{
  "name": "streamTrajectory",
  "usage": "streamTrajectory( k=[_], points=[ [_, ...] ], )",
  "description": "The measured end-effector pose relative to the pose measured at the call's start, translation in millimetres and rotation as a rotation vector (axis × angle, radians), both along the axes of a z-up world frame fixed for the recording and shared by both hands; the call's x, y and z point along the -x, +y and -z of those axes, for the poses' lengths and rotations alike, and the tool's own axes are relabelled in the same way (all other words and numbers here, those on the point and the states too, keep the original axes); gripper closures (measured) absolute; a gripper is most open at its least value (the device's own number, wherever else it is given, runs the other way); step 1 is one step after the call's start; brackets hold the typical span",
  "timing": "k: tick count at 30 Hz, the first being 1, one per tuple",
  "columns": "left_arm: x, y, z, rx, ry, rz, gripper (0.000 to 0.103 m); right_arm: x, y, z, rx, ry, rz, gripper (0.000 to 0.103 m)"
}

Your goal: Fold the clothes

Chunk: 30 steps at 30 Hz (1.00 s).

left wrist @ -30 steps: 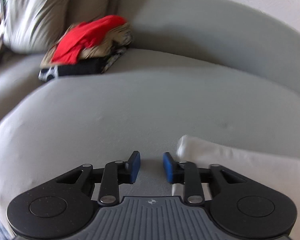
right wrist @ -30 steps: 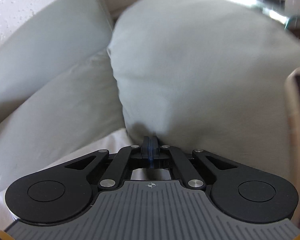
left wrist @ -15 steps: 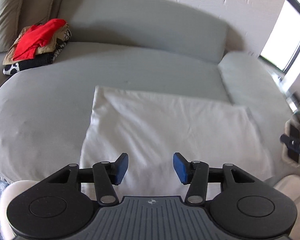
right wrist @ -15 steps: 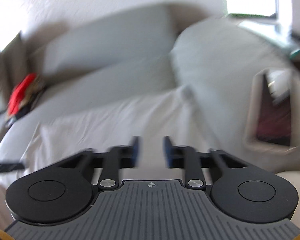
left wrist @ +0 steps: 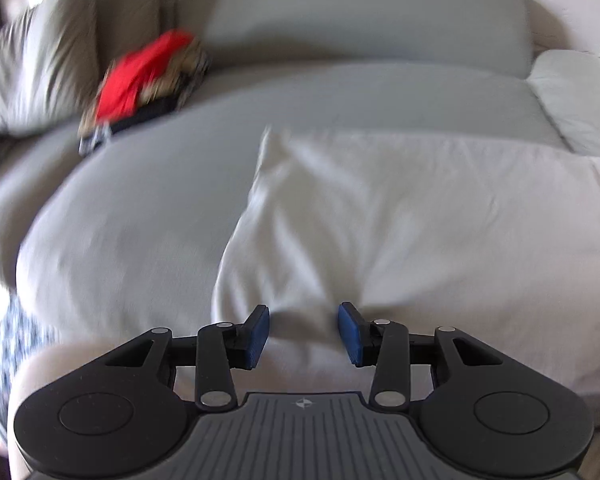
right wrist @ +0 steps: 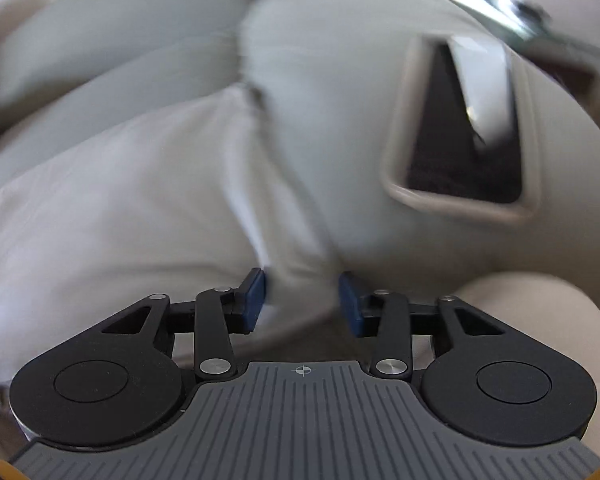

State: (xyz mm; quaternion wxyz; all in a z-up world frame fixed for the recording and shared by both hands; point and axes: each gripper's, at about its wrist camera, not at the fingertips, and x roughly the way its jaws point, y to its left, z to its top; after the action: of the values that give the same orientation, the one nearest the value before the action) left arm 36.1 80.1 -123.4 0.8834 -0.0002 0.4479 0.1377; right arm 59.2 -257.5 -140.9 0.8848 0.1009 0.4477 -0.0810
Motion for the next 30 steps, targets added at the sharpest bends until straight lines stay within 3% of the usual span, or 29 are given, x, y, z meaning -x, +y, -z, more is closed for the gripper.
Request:
streamTrajectory(
  k=[2,4,6,11,16,20,22,25,27,28,30],
  points=[
    [8.6,6.4,1.2,0.015,0.036,-0.025,0.057,1.8,-12.5,-3.5,-0.036,0.037,0.05,0.08],
    [15.0,6.0,-3.7,0.016,0.083,-0.041,0.062,7.7,-15.2,-11.1,-0.033,0.039,0.064,0.081],
    [23.3,1.0,-11.6,0.019,0.063,-0.01,0.064,17.1,-13.3,-19.6,-0.069,0.0,0.036,0.081],
    [30.5,-25.4,-27.4,0.021,-0.007,0.118,0.063,25.0,20.8,-31.9,-0.112,-0.07,-0.151,0.085],
    [18.8,-54.0,-28.1,0.053,-0.016,0.241,0.061,19.2,58.6,-28.0,-0.099,-0.089,-0.306,0.085],
    [10.1,-77.8,-14.0,0.014,-0.005,0.296,0.059,16.6,70.9,-21.0,-0.01,-0.048,-0.329,0.088],
    [9.2,-77.9,-6.8,0.017,0.036,0.288,0.058,19.0,58.3,-18.8,0.007,-0.014,-0.278,0.088],
    [12.2,-71.4,-5.4,0.037,0.08,0.275,0.058,23.6,17.3,-17.1,-0.101,0.064,-0.119,0.084],
    [15.4,-60.5,-8.1,0.069,0.106,0.239,0.058,30.2,-14.6,-13.3,-0.318,0.06,-0.025,0.075],
    [16.8,-55.0,-9.6,0.083,0.11,0.217,0.058,33.6,-29.0,-10.0,-0.444,0.053,0.014,0.057],
    [17.3,-47.4,-14.7,0.119,0.079,0.191,0.058,37.7,-45.5,2.6,-0.685,0.05,0.06,0.052]
  ],
)
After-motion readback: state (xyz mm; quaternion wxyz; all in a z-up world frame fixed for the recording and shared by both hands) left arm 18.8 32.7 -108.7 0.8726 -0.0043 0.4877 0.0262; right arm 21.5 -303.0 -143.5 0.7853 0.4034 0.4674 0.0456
